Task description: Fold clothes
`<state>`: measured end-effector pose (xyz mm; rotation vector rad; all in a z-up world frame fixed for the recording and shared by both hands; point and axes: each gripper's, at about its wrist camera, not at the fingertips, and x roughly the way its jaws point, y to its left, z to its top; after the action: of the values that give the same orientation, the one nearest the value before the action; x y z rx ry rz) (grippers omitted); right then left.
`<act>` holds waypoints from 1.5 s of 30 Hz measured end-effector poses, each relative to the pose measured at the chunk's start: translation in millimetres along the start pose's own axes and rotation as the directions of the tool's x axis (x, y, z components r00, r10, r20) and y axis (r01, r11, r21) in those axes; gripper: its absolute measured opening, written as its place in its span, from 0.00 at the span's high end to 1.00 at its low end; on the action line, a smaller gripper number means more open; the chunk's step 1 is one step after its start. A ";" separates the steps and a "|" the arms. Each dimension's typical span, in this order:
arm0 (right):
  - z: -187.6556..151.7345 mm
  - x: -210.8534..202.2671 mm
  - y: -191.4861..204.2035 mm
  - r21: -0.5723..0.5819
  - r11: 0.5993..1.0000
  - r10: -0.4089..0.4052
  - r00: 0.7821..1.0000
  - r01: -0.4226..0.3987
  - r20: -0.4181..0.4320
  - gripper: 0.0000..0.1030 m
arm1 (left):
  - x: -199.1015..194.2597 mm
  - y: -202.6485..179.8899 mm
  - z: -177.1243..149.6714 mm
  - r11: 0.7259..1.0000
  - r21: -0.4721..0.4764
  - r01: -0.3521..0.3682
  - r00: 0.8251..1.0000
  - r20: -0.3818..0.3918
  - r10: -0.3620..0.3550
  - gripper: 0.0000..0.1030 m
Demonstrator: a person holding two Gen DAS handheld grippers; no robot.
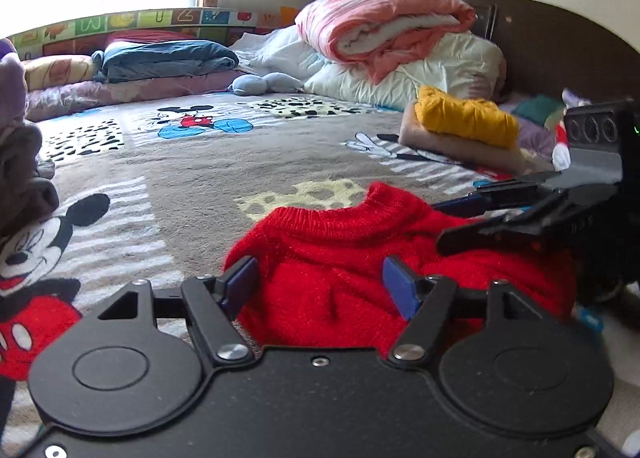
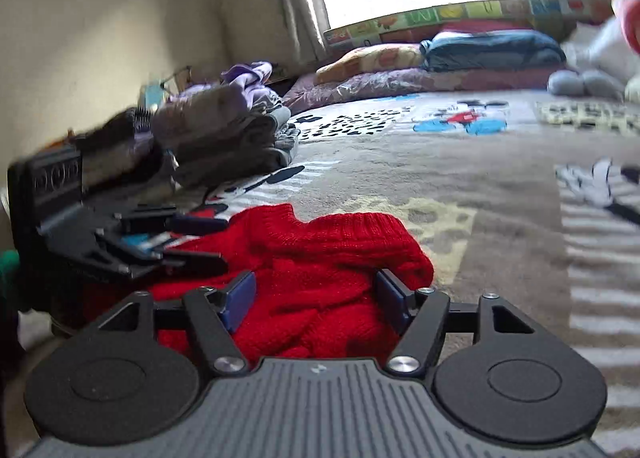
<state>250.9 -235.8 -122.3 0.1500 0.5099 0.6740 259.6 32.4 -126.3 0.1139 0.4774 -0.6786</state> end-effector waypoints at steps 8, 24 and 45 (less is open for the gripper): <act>-5.8 3.7 -7.0 0.038 0.999 0.030 1.000 -0.030 -0.003 0.36 | 3.8 4.5 -3.9 0.999 -0.041 0.006 1.000 -0.016 -0.006 0.30; -24.1 -62.7 57.4 -0.089 0.993 -0.068 0.987 0.081 0.143 0.42 | -58.4 -64.7 -1.6 0.990 0.141 -0.022 0.998 0.055 0.014 0.29; -64.6 -97.5 43.1 0.371 0.923 -0.154 0.980 0.097 0.127 0.38 | -106.6 -47.8 -19.4 0.910 -0.407 -0.078 0.984 0.115 0.136 0.25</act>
<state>129.9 -265.7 -126.4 0.5112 0.4872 0.4318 150.1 61.6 -92.0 -0.2935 0.4613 -0.4644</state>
